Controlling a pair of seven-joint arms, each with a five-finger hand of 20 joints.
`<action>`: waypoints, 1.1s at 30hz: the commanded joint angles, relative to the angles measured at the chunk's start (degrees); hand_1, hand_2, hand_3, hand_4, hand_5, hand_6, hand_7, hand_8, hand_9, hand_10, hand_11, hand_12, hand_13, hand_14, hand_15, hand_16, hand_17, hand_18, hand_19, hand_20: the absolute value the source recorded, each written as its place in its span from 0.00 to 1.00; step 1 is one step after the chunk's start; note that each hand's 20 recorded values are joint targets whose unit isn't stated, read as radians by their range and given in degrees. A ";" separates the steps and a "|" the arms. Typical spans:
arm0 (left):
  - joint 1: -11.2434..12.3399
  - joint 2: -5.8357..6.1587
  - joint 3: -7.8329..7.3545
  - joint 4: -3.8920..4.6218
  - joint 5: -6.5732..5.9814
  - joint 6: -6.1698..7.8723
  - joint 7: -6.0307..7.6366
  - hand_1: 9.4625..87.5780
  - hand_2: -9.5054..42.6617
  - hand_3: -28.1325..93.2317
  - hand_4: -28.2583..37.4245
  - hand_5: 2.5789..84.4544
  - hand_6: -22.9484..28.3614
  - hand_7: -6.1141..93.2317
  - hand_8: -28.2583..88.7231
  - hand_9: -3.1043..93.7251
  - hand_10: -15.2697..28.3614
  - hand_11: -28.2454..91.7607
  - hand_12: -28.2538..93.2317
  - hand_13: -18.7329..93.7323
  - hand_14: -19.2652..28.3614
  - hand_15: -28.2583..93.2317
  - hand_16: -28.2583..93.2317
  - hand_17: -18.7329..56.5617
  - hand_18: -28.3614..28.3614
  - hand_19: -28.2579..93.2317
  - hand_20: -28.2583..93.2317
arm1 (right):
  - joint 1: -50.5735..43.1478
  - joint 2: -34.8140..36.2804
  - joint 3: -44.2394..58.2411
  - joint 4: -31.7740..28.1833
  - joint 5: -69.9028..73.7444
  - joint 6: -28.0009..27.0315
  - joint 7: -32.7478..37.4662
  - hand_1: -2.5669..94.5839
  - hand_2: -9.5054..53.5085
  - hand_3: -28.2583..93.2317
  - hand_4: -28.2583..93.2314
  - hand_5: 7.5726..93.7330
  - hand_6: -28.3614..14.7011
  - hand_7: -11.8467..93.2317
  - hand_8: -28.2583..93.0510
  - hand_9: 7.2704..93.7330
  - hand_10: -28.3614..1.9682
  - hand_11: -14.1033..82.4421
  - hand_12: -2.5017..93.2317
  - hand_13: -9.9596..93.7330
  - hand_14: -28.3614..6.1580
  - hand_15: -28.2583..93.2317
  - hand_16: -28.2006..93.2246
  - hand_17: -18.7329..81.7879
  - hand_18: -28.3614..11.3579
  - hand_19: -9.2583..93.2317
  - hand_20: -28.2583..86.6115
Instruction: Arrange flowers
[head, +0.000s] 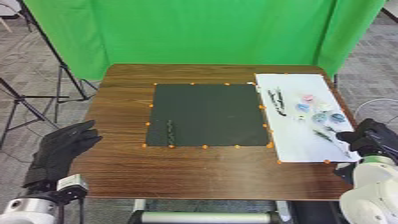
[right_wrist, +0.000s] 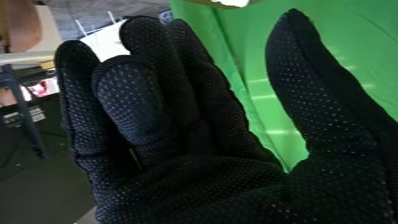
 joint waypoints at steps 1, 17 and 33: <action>0.57 -1.26 -0.45 -0.17 0.35 -1.10 -1.24 0.23 0.36 0.88 0.21 0.54 0.73 0.20 0.17 0.45 0.87 0.56 0.31 0.43 1.00 0.74 0.13 0.14 0.88 0.72 0.37 | -1.91 -1.22 0.58 0.44 0.66 -2.82 1.30 0.37 0.11 0.86 0.05 0.66 0.29 0.28 0.18 0.64 0.12 0.57 0.24 0.71 0.37 0.88 0.41 0.55 0.04 1.00 0.14; -0.47 -1.31 0.15 0.23 0.47 -1.61 -1.79 0.23 0.35 0.89 0.21 0.54 0.73 0.20 0.17 0.45 0.87 0.56 0.31 0.43 1.00 0.74 0.13 0.14 0.88 0.72 0.37 | 0.09 -1.43 -0.82 4.15 0.99 -3.42 1.60 0.39 0.09 0.87 0.04 0.66 0.29 0.28 0.17 0.64 0.12 0.57 0.24 0.71 0.38 0.88 0.41 0.55 0.04 1.00 0.13; -1.60 -1.76 0.82 0.42 0.60 -2.00 -2.25 0.23 0.35 0.89 0.21 0.54 0.73 0.20 0.17 0.45 0.87 0.56 0.31 0.43 1.00 0.74 0.13 0.14 0.88 0.72 0.37 | 2.52 -0.77 -2.60 7.49 -0.59 -2.52 1.31 0.40 0.09 0.88 0.04 0.66 0.31 0.30 0.17 0.65 0.15 0.57 0.24 0.72 0.40 0.87 0.40 0.55 0.06 0.99 0.12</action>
